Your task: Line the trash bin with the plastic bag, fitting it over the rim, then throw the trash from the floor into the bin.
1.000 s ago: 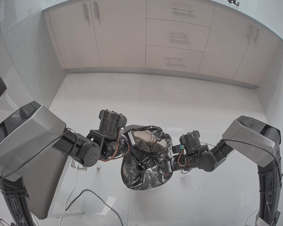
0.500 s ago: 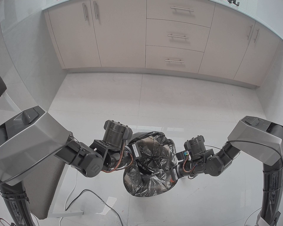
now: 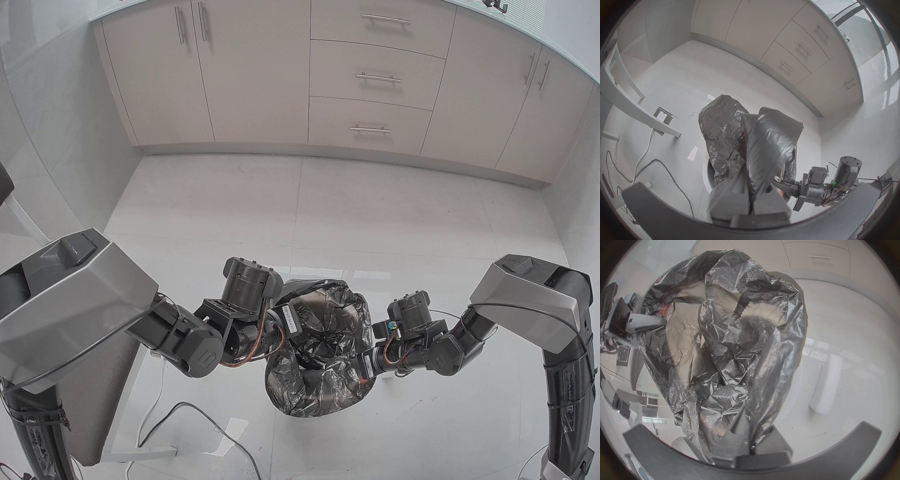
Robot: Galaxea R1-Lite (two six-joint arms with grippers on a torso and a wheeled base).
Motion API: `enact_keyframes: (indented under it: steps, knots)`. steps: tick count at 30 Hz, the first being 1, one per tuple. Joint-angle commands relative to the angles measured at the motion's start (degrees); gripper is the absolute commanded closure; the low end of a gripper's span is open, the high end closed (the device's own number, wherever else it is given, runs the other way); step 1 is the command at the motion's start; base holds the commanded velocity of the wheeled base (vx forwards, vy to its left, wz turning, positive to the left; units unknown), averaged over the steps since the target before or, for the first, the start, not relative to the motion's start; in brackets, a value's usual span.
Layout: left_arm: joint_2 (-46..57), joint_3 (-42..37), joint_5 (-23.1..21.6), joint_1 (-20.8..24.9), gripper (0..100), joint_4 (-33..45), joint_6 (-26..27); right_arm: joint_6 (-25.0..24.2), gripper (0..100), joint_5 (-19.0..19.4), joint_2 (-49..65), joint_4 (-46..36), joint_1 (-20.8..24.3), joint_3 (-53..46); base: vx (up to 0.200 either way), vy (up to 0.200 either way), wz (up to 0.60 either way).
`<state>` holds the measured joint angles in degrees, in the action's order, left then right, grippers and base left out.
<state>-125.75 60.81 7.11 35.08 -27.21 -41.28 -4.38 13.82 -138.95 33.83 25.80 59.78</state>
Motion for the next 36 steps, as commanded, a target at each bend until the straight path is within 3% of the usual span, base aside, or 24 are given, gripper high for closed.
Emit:
enact_keyframes:
  steps: [1, 14, 15, 32, 36]
  knots:
    - [-0.6, -0.1, 0.0, 0.0, 100, 0.0, 0.0, 0.0, 100, -0.6, -1.0, 0.0, 0.0, 0.0, 0.0, 0.0, 0.0]
    - [-1.4, -0.2, 0.0, 0.1, 100, -0.1, 0.0, 0.2, 100, -2.7, -1.0, 0.2, 0.0, -0.6, 0.0, 0.0, 0.0]
    - [-1.4, -0.2, 0.0, 0.1, 100, -0.1, 0.0, 0.2, 0, -2.8, -0.9, 0.2, -0.1, -0.7, 0.0, 0.0, 0.0]
    - [-1.3, -0.1, 0.0, 0.2, 100, -0.1, 0.0, 0.0, 0, -2.9, 3.7, 5.7, 0.8, -4.9, 0.0, 0.0, 0.0]
    - [-1.2, -0.2, 0.0, 0.2, 100, -0.1, 0.0, 0.2, 0, -7.2, 3.9, 5.8, 0.7, -4.7, 0.0, 0.0, 0.0]
